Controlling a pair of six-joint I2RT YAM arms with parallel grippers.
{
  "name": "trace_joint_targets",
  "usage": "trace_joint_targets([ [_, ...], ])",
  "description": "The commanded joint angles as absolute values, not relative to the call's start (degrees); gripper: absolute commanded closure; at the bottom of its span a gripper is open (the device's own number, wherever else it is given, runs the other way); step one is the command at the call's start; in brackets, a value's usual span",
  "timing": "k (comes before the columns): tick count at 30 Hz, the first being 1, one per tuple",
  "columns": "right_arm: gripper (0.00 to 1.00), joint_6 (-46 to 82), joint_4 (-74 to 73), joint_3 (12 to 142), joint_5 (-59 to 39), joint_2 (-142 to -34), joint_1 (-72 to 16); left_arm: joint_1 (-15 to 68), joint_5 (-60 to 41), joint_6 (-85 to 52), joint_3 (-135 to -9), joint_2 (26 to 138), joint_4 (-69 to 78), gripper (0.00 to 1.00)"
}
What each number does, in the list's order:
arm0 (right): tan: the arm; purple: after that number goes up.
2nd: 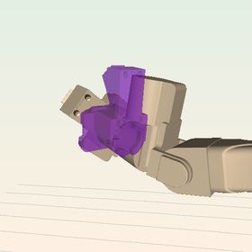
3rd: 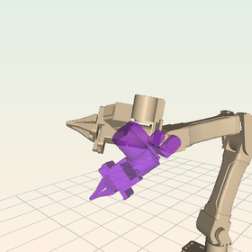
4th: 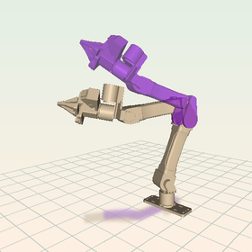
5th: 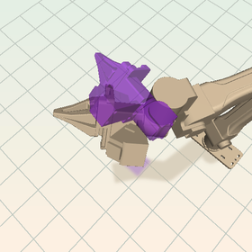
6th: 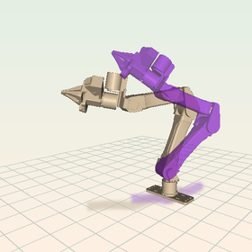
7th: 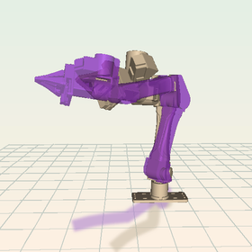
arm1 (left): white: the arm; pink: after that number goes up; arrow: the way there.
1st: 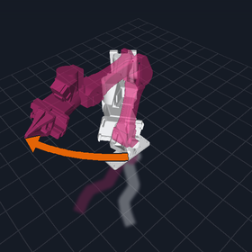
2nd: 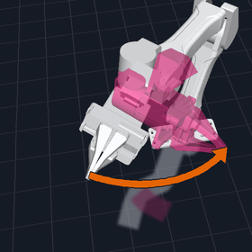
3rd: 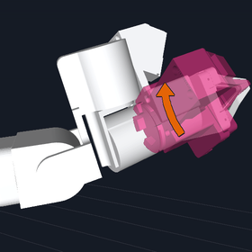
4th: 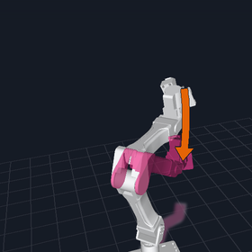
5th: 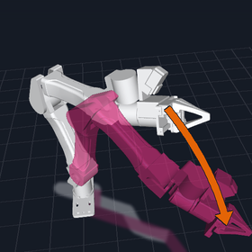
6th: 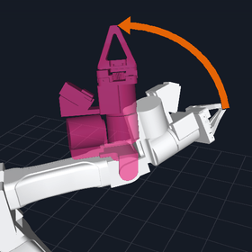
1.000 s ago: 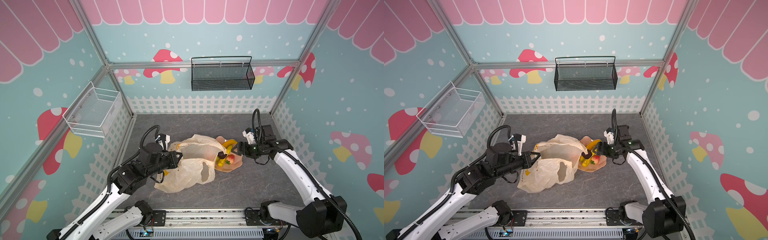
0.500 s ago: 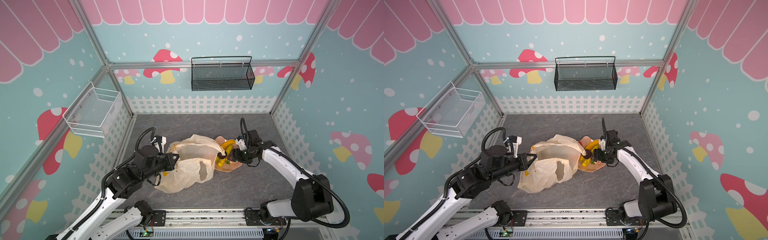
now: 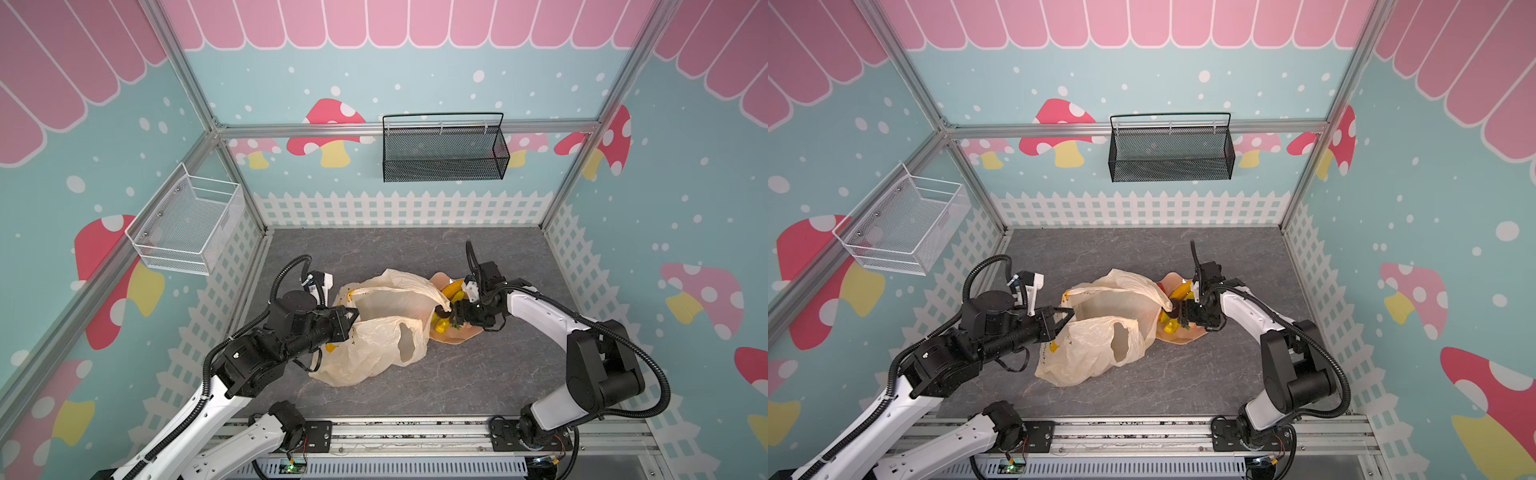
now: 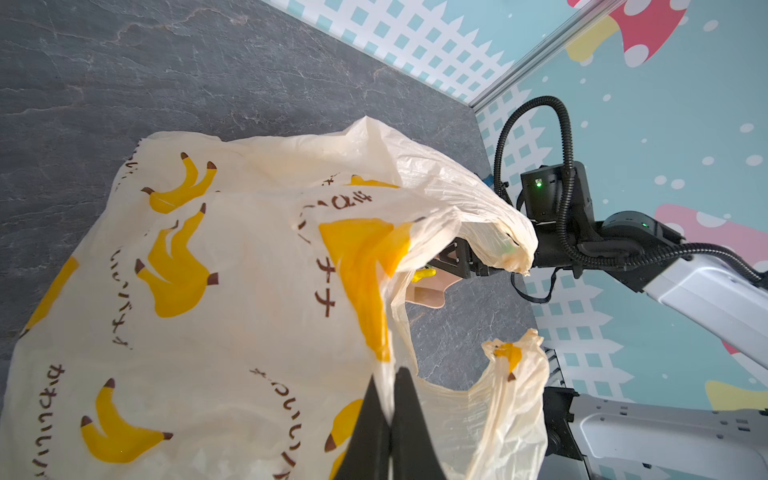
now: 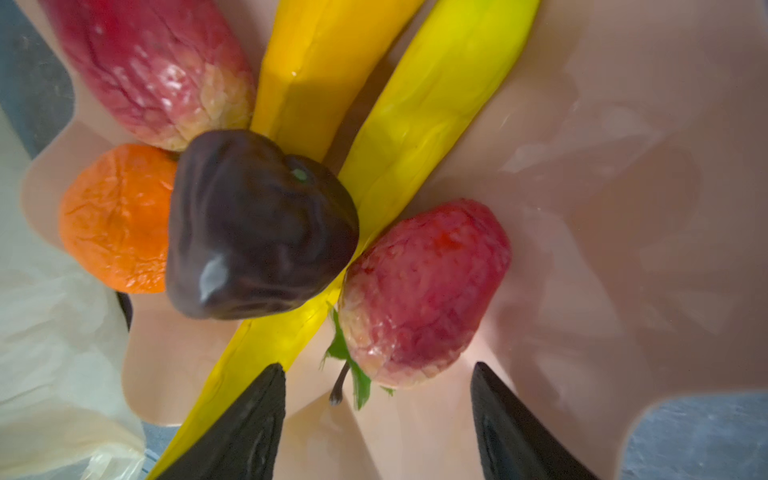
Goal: Place the fruits into the plastic bag
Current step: 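Lower the right gripper into the bowl and grasp the large red strawberry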
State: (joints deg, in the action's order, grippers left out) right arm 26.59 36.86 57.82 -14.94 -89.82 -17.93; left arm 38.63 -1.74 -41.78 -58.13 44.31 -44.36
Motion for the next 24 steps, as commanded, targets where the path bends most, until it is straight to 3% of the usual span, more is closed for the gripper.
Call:
trace_joint_targets([
  [1,0.28,26.0,36.4,60.0,-12.4,-91.5,-18.2,38.4,-2.2,-41.3,-59.1,44.3,-45.2,0.98],
  [13,0.31,25.4,36.1,60.9,-8.9,-95.5,-19.4,38.3,-2.2,-40.9,-59.5,45.0,-45.2,0.98],
  [24,0.48,26.0,36.1,61.8,-6.2,-95.7,-20.9,38.4,-2.2,-40.7,-59.8,45.6,-45.2,0.98],
])
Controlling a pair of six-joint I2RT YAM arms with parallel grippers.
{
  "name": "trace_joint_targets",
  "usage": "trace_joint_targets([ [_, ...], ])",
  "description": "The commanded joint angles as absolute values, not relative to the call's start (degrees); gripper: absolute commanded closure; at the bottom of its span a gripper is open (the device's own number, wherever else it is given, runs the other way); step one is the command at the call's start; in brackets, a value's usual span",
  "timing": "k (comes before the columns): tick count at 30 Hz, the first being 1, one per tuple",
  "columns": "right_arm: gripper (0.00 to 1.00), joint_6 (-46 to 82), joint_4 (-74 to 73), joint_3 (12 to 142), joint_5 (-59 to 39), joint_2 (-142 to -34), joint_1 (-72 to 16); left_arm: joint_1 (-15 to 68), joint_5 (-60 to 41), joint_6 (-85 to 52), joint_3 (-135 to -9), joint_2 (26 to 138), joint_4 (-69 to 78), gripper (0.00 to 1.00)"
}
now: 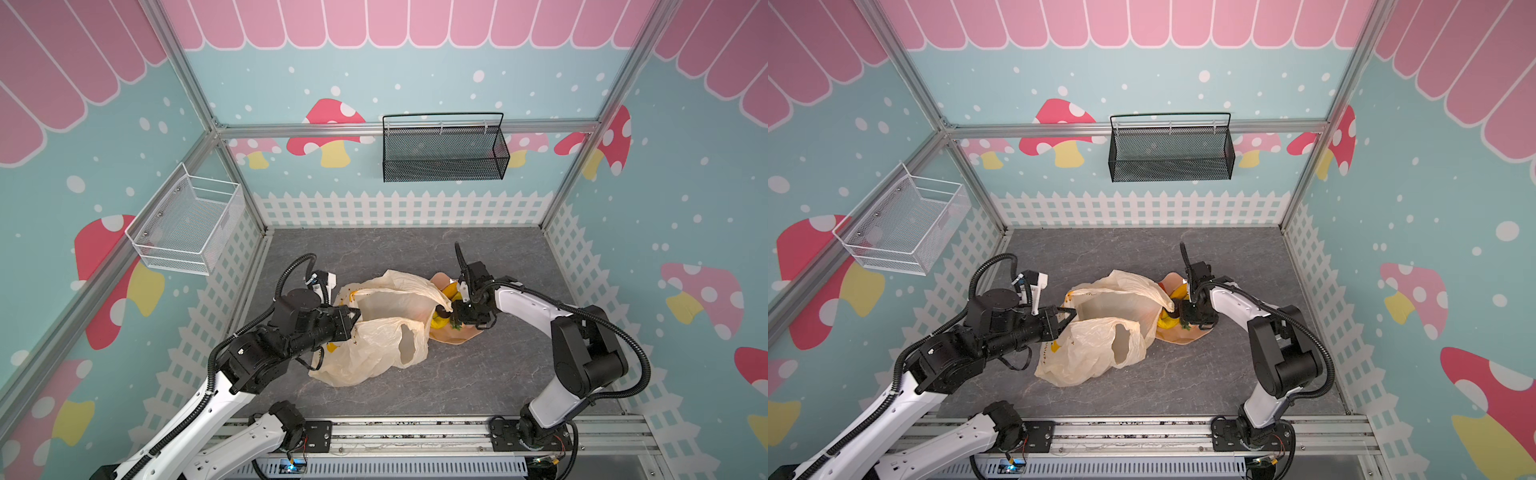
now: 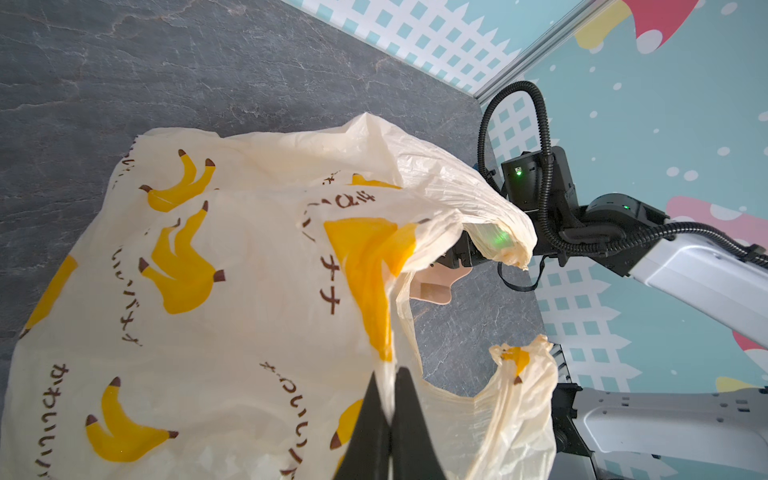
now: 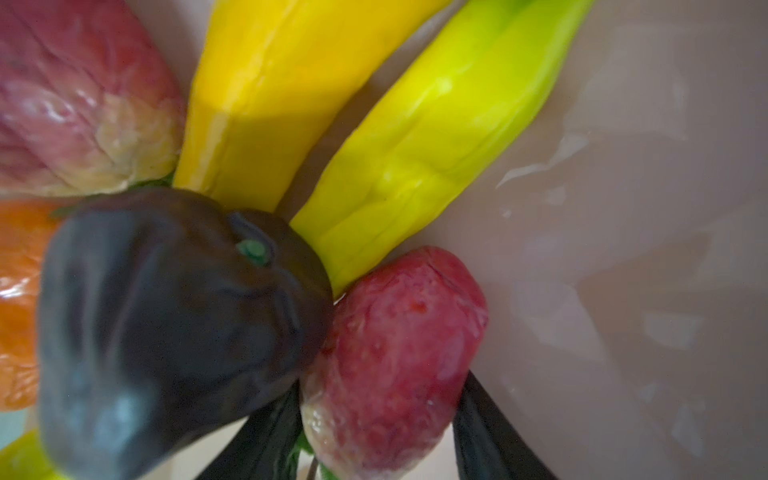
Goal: Place the fruits into the plastic bag
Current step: 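Lower the right gripper into the bowl and grasp the large red strawberry, then lift the red strawberry and carry it to the bag mouth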
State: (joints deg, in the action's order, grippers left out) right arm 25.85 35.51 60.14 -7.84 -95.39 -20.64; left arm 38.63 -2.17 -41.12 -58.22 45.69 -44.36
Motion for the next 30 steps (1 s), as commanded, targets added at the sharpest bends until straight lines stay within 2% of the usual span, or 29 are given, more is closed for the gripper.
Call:
trace_joint_targets([
  [1,0.49,26.0,36.2,62.1,-6.0,-95.4,-20.9,38.4,-2.3,-40.6,-59.8,45.5,-45.2,0.98],
  [12,0.59,25.7,40.0,66.6,-5.8,-90.5,-20.9,38.4,-2.1,-40.6,-59.9,45.7,-44.9,0.98],
  [24,0.6,25.5,48.0,71.6,-1.5,-82.6,-19.1,38.4,-3.9,-39.3,-60.6,47.3,-43.9,0.98],
  [30,0.6,21.9,51.6,82.1,1.1,-80.1,-14.8,38.4,-5.7,-38.1,-61.5,48.6,-43.1,0.98],
])
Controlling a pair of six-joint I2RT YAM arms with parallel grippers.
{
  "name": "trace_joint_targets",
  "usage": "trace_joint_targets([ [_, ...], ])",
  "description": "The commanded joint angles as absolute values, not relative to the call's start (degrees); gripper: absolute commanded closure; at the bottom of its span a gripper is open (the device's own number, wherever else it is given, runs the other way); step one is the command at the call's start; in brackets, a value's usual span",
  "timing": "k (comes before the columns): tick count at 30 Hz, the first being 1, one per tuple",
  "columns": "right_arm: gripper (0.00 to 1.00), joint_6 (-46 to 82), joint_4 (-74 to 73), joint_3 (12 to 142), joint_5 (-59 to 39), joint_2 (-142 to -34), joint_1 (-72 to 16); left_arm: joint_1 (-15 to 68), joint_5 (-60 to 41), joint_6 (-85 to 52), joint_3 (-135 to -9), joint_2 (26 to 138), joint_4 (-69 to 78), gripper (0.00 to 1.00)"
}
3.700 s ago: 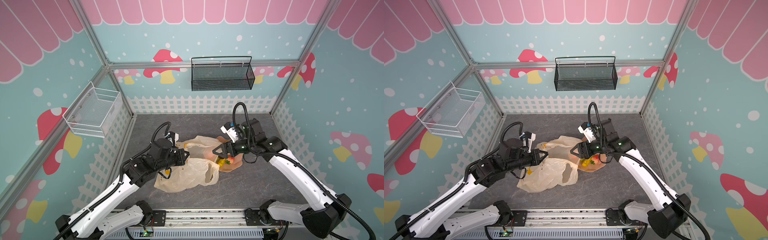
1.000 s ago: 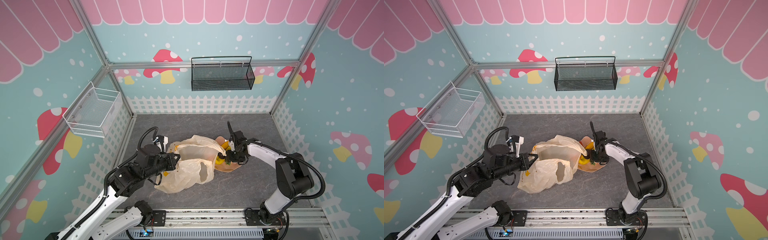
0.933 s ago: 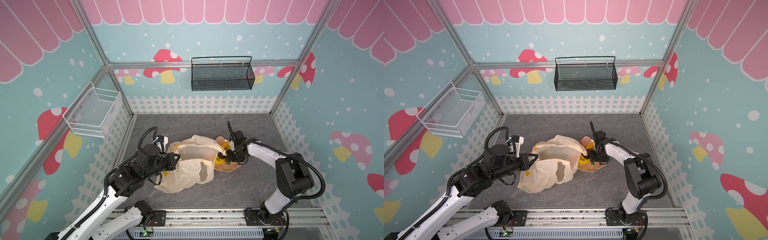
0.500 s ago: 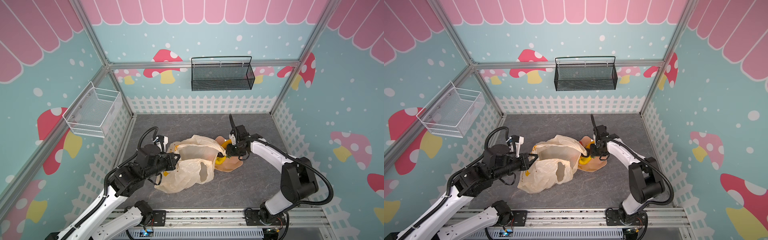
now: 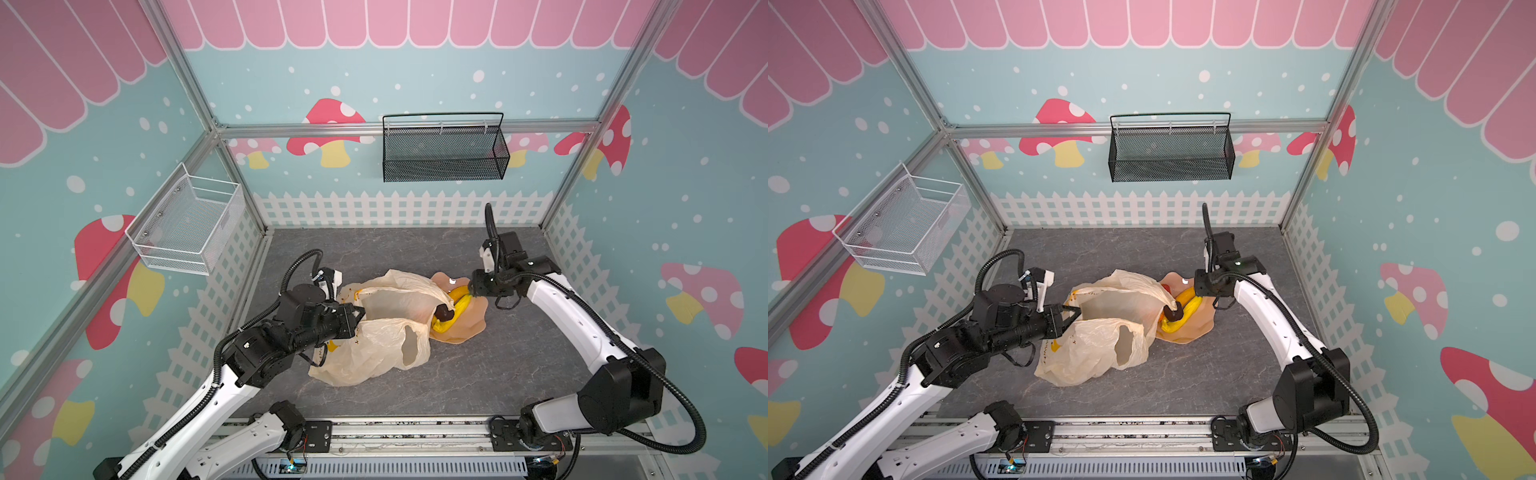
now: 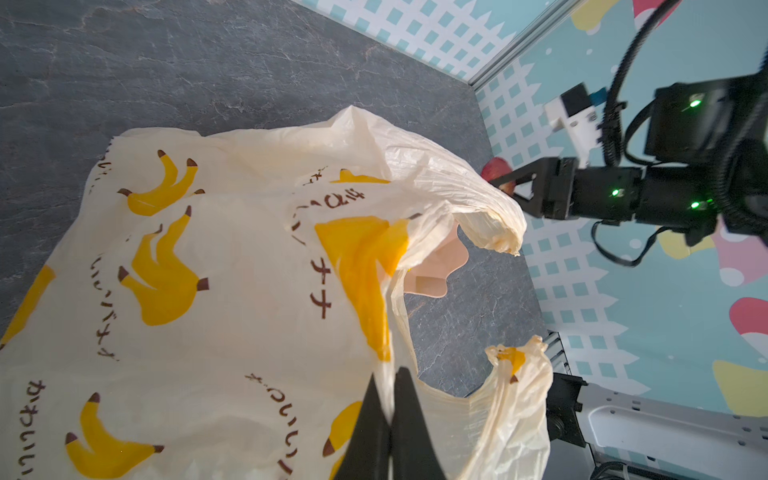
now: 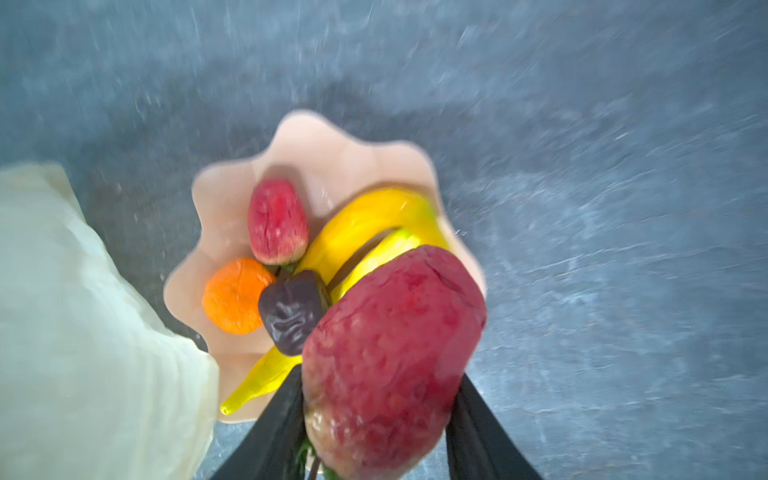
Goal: Place the fruits into the plastic bag
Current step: 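Lift the red strawberry and carry it to the bag mouth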
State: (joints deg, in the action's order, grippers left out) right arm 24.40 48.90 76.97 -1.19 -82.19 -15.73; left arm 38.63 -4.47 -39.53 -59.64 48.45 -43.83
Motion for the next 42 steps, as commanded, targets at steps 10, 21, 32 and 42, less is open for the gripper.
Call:
trace_joint_targets([
  [10,0.56,20.2,35.2,84.9,-26.7,-74.2,-15.3,38.3,-7.7,-36.6,-62.4,50.3,-41.6,0.97],
  [21,0.57,24.0,26.2,83.7,-38.7,-73.2,-19.8,38.3,-8.1,-36.6,-62.6,50.7,-41.3,0.97],
  [32,0.58,22.0,25.8,74.2,-38.8,-70.9,-28.7,38.4,-7.9,-36.8,-62.6,50.6,-41.1,0.97],
  [42,0.59,20.2,24.1,64.9,-34.0,-70.1,-35.6,38.3,-8.8,-37.2,-62.6,51.2,-40.3,0.97],
])
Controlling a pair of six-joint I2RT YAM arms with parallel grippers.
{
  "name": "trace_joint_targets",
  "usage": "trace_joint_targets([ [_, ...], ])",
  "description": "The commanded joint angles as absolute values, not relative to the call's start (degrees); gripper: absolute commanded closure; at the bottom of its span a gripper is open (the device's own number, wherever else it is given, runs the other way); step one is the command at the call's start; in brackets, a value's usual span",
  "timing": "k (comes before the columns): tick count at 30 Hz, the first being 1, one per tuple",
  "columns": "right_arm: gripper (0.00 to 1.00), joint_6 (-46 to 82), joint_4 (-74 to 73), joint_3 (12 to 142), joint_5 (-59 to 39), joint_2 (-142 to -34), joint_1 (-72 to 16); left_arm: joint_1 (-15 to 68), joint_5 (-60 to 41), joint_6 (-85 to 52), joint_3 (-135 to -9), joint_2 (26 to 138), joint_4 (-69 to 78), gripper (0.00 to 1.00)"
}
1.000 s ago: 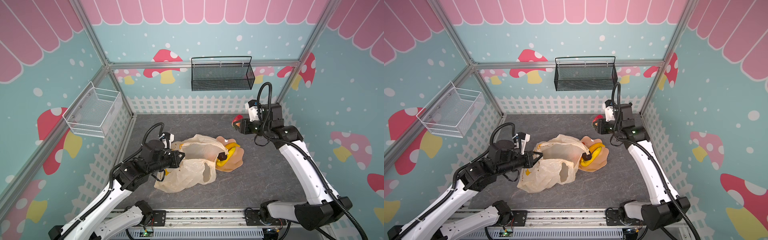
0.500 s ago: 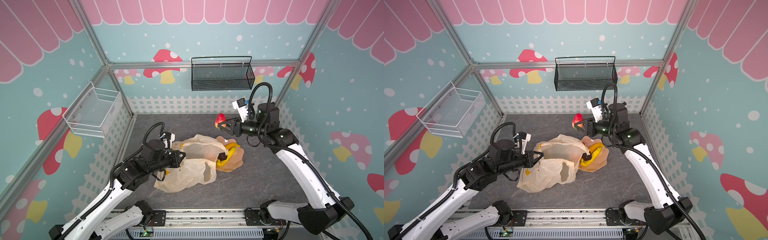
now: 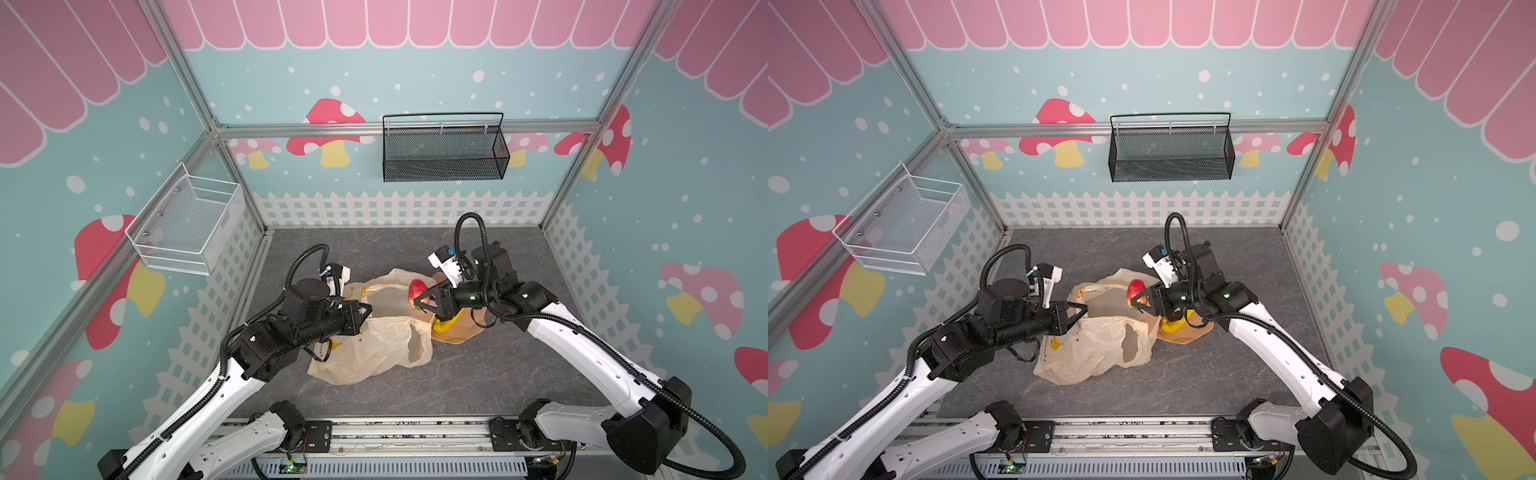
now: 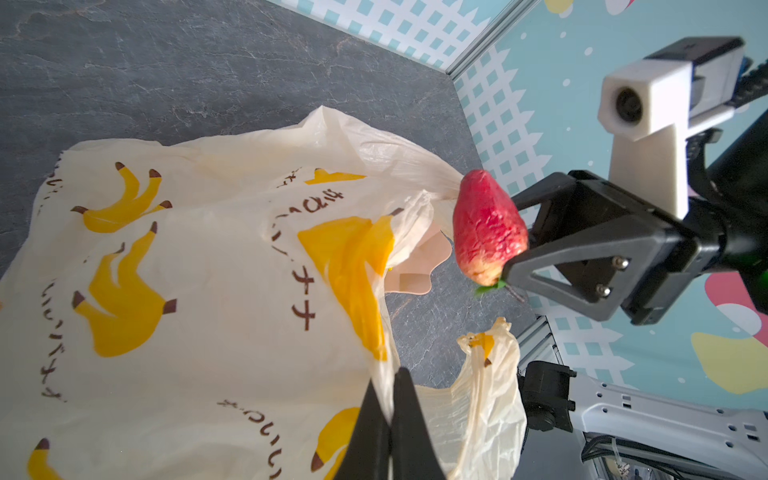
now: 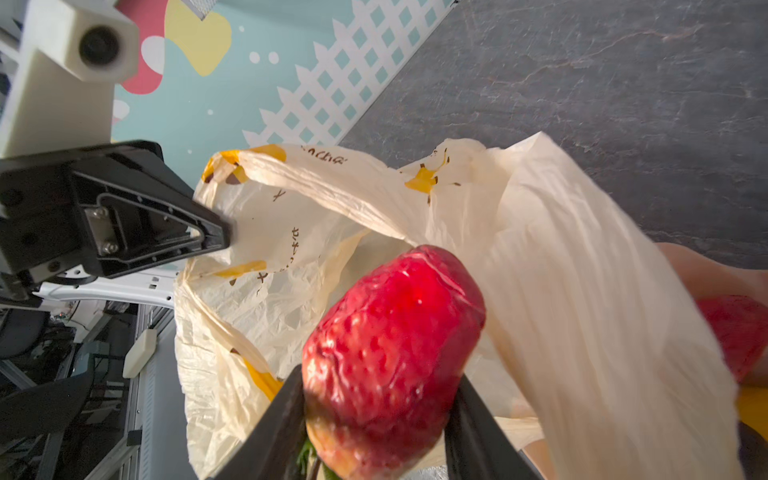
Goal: Place the fruits into the plastic bag
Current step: 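Lift the red strawberry and carry it to the bag mouth, then lower the strawberry into the bag and open the right gripper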
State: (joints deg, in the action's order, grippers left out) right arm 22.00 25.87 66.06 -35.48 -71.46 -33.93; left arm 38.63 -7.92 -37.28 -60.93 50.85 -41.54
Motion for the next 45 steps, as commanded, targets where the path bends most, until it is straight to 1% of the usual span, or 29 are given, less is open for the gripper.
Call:
trace_joint_targets([
  [1,0.59,19.9,24.2,64.2,-33.8,-70.2,-36.4,38.4,-8.7,-37.3,-62.5,51.2,-40.0,0.97],
  [5,0.58,19.3,23.0,61.5,-32.0,-69.9,-39.1,38.4,-8.7,-37.6,-62.5,51.3,-39.7,0.97],
  [13,0.58,19.0,21.1,58.0,-31.3,-71.7,-40.8,38.3,-8.8,-37.7,-62.6,51.5,-39.3,0.97],
  [18,0.58,17.7,21.8,57.7,-30.1,-73.4,-42.0,38.4,-8.9,-37.7,-62.7,51.9,-39.0,0.97],
  [29,0.6,14.7,23.6,58.5,-25.4,-77.3,-47.4,38.4,-9.3,-37.8,-62.8,53.0,-38.1,0.97],
  [35,0.61,14.3,23.0,60.5,-24.5,-82.2,-47.8,38.3,-9.9,-37.9,-62.7,53.3,-37.5,0.97],
  [41,0.61,13.7,22.2,65.4,-26.3,-90.1,-47.9,38.3,-10.0,-38.2,-62.4,53.2,-37.2,0.98],
  [45,0.56,13.2,21.8,67.6,-27.1,-93.1,-48.0,38.4,-9.3,-38.3,-62.0,52.6,-37.3,0.98],
])
